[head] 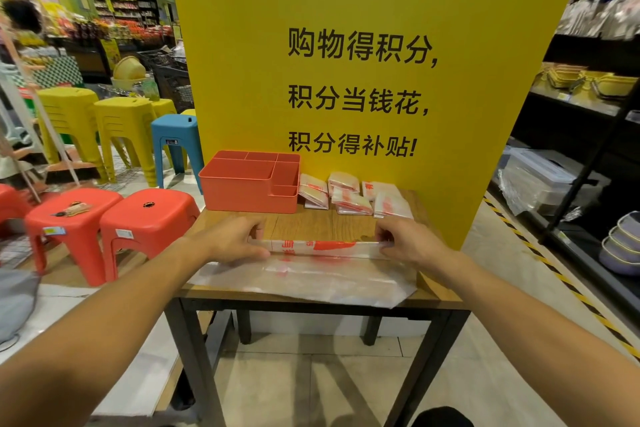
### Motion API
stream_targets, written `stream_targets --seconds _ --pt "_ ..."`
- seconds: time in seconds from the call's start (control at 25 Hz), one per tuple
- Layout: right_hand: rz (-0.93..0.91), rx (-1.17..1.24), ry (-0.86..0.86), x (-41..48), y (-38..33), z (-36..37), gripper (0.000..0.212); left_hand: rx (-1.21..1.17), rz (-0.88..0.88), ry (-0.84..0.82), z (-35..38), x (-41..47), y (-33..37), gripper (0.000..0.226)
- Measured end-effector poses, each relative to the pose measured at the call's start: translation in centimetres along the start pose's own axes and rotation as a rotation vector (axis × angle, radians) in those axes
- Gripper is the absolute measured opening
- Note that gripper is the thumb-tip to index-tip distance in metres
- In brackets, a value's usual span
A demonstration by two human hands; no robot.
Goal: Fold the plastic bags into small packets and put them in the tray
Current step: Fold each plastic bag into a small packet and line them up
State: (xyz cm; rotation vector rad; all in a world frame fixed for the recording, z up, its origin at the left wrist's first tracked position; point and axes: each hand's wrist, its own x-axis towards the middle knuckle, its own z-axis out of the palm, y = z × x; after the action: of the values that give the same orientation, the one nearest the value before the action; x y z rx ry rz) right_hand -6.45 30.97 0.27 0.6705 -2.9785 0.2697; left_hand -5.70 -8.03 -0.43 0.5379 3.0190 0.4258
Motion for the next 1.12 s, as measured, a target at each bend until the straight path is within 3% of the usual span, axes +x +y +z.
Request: stream_targets --seconds 0.16,0.32,0.4,0.48,0.6,0.8,1.0,1.12 --pt "-0.023 -0.087 0.012 -0.2 -0.1 0.1 0.019 -0.23 -0.01 -0.021 0.5 -0.7 -0.9 0.028" --pt "-0.001 0.055 -0.117 -0.6 0.4 0.9 0.037 -0.241 -0.011 -0.087 0.3 -1.0 -0.9 0.02" --pt "-0.012 0.071 -0.139 -0.7 0.3 1.2 0.029 -0.202 -0.01 -0.094 0.4 -1.0 -1.1 0.015" --pt "-0.008 0.078 -0.13 -0.6 0.2 1.7 0.021 -0.174 -0.034 -0.075 0.3 -0.9 -1.4 0.028" --pt "0.049 0.157 -0.163 -0.8 0.0 1.9 0.047 -0.164 -0.06 -0.137 0.1 -0.9 -1.7 0.065" --pt "0.04 0.172 -0.243 -0.9 -0.2 1.8 0.064 0.009 -0.034 -0.172 -0.2 -0.6 -1.3 0.055" --pt "0.032 0.171 -0.187 -0.9 -0.8 1.0 0.03 0.056 -0.011 -0.015 -0.2 -0.4 -0.7 0.036" --pt "0.027 0.105 -0.13 -0.7 -1.1 0.3 0.023 0.117 0.001 0.044 -0.7 -0.5 -0.5 0.036"
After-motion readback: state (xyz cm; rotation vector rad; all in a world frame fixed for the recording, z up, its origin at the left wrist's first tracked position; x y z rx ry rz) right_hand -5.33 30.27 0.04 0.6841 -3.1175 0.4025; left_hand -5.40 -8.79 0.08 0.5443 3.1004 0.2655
